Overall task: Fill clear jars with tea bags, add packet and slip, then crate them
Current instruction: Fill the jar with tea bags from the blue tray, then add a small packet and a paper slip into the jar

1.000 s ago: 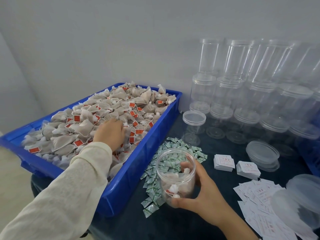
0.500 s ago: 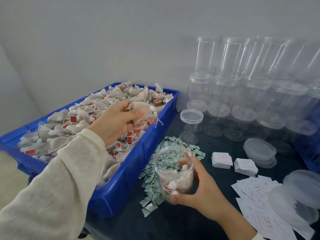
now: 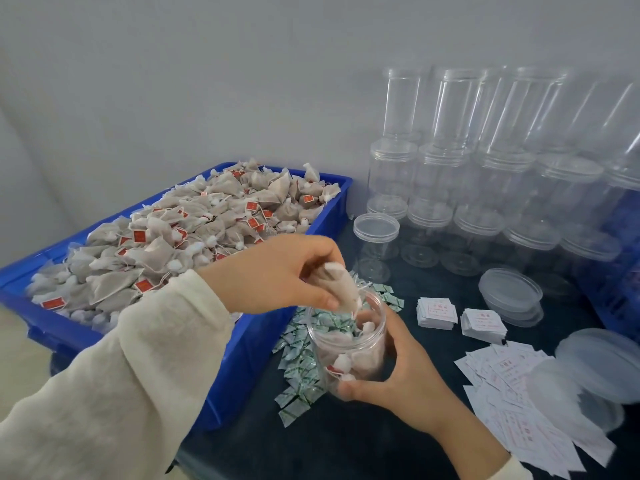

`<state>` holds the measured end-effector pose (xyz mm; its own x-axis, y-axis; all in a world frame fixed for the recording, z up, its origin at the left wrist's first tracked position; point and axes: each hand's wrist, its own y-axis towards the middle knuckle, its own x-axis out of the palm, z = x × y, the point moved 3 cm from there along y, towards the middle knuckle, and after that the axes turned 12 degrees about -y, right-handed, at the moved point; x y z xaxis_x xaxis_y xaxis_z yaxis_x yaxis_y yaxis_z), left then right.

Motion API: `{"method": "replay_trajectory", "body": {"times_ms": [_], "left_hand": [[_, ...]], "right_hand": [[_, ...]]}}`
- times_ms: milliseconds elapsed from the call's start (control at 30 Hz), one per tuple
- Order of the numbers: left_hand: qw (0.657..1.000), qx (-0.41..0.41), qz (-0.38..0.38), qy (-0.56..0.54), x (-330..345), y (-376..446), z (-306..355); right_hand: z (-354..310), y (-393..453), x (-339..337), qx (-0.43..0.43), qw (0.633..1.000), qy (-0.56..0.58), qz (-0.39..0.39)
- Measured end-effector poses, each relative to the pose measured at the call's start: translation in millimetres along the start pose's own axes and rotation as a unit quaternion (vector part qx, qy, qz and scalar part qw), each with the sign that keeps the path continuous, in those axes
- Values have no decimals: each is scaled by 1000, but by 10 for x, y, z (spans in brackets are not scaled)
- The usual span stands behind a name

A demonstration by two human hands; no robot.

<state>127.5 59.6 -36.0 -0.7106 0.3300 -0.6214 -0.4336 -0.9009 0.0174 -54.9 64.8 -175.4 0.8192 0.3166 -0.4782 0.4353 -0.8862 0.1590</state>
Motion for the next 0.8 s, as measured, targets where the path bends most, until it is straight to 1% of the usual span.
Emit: {"method": "replay_trajectory", "body": {"times_ms": [67, 167, 233, 300, 367, 433, 533, 600, 667, 733, 800], "left_hand": [[997, 12, -9, 77, 75, 19, 16], [989, 30, -19, 147, 201, 46, 33], [988, 38, -8, 146, 278, 56, 36], [993, 39, 16, 113, 354, 56, 40], [991, 45, 44, 115, 433, 62, 48], [984, 57, 69, 153, 500, 59, 53], [956, 97, 82, 264, 565, 65, 59], [952, 92, 58, 286, 578, 80, 79], [958, 66, 16, 280, 571, 98, 96], [953, 52, -29, 298, 557, 105, 122], [957, 40, -73, 279, 535, 99, 145]], "right_hand": [[-13, -3, -3, -1, 1000, 1, 1], [-38, -3, -12, -10, 1000, 3, 0], [-47, -5, -19, -15, 1000, 6, -1], [-60, -8, -24, -18, 1000, 11, -1], [-68, -7, -30, -21, 1000, 13, 0], [-72, -7, -36, -23, 1000, 13, 1], [-83, -9, -44, -25, 1000, 5, 11], [-71, -13, -44, -26, 1000, 0, 16], [-62, -20, -42, -22, 1000, -4, 20], [-58, -23, -48, -16, 1000, -8, 25], [-45, -23, -64, -14, 1000, -7, 25]]}}
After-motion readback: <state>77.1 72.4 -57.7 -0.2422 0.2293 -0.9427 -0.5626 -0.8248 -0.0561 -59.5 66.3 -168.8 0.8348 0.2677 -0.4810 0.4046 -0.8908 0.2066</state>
